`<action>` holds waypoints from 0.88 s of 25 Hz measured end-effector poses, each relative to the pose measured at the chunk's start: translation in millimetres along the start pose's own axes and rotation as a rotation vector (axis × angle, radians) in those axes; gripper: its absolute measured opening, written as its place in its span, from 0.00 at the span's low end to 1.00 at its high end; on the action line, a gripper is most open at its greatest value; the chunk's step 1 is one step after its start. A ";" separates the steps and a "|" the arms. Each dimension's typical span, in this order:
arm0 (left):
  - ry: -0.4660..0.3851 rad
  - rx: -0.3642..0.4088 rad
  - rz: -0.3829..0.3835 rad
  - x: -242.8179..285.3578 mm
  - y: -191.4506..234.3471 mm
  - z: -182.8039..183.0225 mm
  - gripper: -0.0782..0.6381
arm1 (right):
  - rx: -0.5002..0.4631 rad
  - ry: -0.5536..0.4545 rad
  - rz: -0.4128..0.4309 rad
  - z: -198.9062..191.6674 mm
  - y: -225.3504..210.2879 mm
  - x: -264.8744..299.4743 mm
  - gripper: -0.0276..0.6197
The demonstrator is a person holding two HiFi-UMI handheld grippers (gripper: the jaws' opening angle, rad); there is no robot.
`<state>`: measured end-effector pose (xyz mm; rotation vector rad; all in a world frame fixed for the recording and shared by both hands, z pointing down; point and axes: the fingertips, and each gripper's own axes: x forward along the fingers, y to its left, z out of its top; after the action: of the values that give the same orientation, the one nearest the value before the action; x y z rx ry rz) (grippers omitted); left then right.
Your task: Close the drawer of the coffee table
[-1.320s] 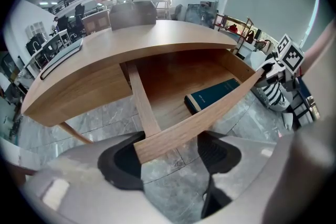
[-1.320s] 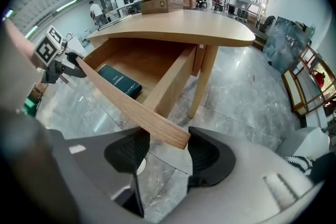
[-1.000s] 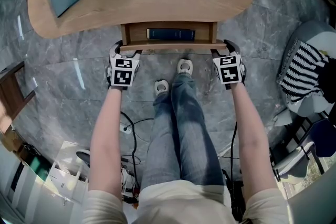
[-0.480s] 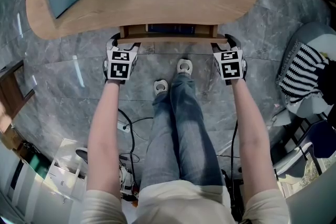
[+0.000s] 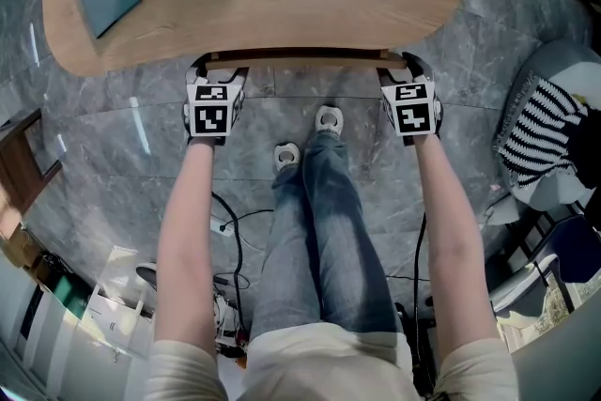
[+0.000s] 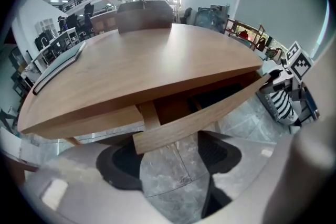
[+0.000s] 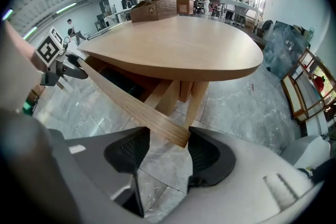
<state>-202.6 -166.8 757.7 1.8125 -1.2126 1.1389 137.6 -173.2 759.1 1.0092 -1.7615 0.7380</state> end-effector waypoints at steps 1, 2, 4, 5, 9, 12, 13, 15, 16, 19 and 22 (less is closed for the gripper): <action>-0.001 -0.005 0.002 0.9 0.3 1.5 0.55 | 0.000 -0.001 0.000 1.9 -1.5 0.3 0.40; 0.001 -0.011 0.004 1.9 0.8 2.6 0.56 | 0.000 -0.004 0.000 3.9 -2.9 0.6 0.40; 0.000 -0.027 0.006 3.4 2.4 5.7 0.56 | 0.001 -0.008 -0.001 8.2 -5.2 1.5 0.40; -0.003 -0.036 0.007 4.1 3.6 7.7 0.56 | 0.001 -0.009 -0.001 10.1 -6.1 2.3 0.40; -0.015 -0.063 0.017 7.7 7.9 14.3 0.56 | 0.004 -0.012 -0.004 17.5 -9.9 6.2 0.40; -0.021 -0.071 0.022 9.8 10.1 18.8 0.56 | 0.003 -0.015 -0.006 22.3 -12.6 7.9 0.40; -0.022 -0.073 0.022 10.1 10.9 20.6 0.56 | 0.003 -0.016 -0.007 24.1 -13.4 8.2 0.40; -0.022 -0.081 0.022 10.4 12.4 24.3 0.56 | 0.004 -0.019 -0.008 27.8 -15.2 8.3 0.40; -0.024 -0.090 0.022 10.8 13.0 25.6 0.56 | 0.004 -0.020 -0.008 29.4 -16.2 8.4 0.40; -0.031 -0.146 0.022 12.9 15.7 27.5 0.56 | 0.005 -0.021 -0.010 33.6 -17.7 10.3 0.40; -0.040 -0.198 0.028 14.3 17.8 28.8 0.56 | 0.005 -0.023 -0.009 37.1 -18.8 12.0 0.40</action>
<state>-208.1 -203.2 760.5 1.6809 -1.3281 0.9651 135.6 -216.4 757.2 1.0318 -1.7742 0.7283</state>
